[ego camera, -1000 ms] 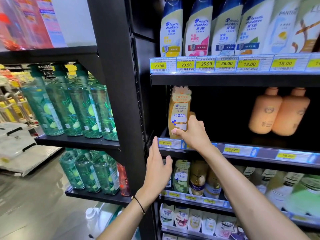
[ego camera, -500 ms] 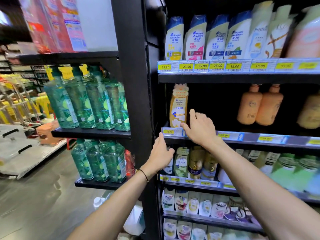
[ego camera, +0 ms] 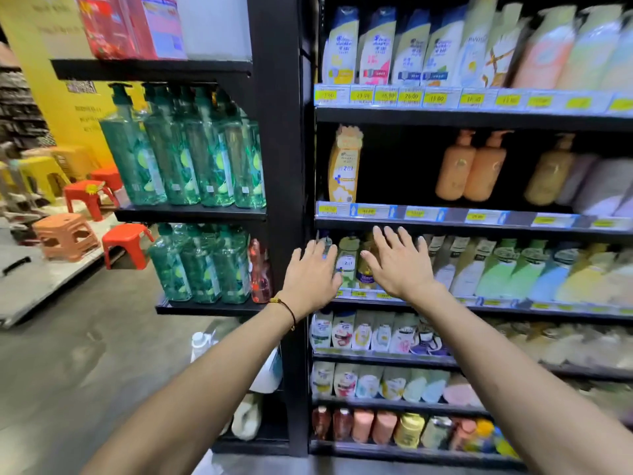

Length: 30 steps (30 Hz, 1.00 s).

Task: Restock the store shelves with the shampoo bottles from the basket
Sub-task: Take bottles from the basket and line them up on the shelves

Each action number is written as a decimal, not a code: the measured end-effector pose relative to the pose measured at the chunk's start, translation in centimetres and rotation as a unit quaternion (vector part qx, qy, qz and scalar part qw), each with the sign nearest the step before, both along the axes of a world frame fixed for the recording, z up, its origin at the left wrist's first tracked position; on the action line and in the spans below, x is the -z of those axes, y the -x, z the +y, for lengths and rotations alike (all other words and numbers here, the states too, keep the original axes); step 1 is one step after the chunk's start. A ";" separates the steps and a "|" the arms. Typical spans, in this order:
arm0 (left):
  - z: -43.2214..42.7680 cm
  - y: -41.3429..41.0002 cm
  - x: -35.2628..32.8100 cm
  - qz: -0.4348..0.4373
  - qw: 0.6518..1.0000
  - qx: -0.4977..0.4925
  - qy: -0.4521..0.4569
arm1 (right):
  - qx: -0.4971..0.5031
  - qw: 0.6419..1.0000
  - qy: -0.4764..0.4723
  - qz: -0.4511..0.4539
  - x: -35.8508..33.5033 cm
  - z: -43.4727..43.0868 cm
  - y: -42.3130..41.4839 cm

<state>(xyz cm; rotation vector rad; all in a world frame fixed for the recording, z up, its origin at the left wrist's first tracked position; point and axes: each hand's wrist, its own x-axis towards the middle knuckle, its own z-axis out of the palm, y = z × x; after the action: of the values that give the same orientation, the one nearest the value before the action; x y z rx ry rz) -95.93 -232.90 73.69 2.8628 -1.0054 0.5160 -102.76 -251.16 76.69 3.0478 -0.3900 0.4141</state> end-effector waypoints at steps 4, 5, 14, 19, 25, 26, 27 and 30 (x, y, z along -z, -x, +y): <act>1.2 1.7 2.5 0.039 0.999 -0.038 -0.003 | -0.007 0.999 -0.016 0.044 2.5 1.3 2.5; 1.7 2.2 3.2 0.045 0.998 -0.043 -0.005 | -0.014 0.999 -0.019 0.044 3.4 1.6 3.1; 6.4 9.3 11.9 0.133 0.985 -0.095 -0.050 | -0.066 0.987 -0.089 0.121 14.4 6.8 9.5; 10.0 13.9 17.6 0.204 0.968 -0.116 -0.083 | -0.089 0.972 -0.118 0.181 20.5 10.7 12.8; 14.6 15.7 21.1 0.280 0.946 -0.148 -0.075 | -0.085 0.964 -0.134 0.212 24.7 13.4 15.4; 15.4 15.7 21.7 0.290 0.943 -0.147 -0.076 | -0.084 0.964 -0.138 0.212 25.4 13.9 15.5; 16.2 15.7 22.3 0.299 0.940 -0.144 -0.079 | -0.083 0.962 -0.144 0.215 26.1 14.6 15.4; 19.2 15.4 24.9 0.330 0.931 -0.128 -0.092 | -0.078 0.955 -0.161 0.236 28.5 17.4 14.9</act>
<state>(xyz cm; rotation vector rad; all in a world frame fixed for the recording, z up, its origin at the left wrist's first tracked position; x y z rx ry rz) -111.29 -213.75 48.78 2.9755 -0.5848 -0.5460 -117.63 -233.80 48.20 3.3487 -0.2057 -0.4187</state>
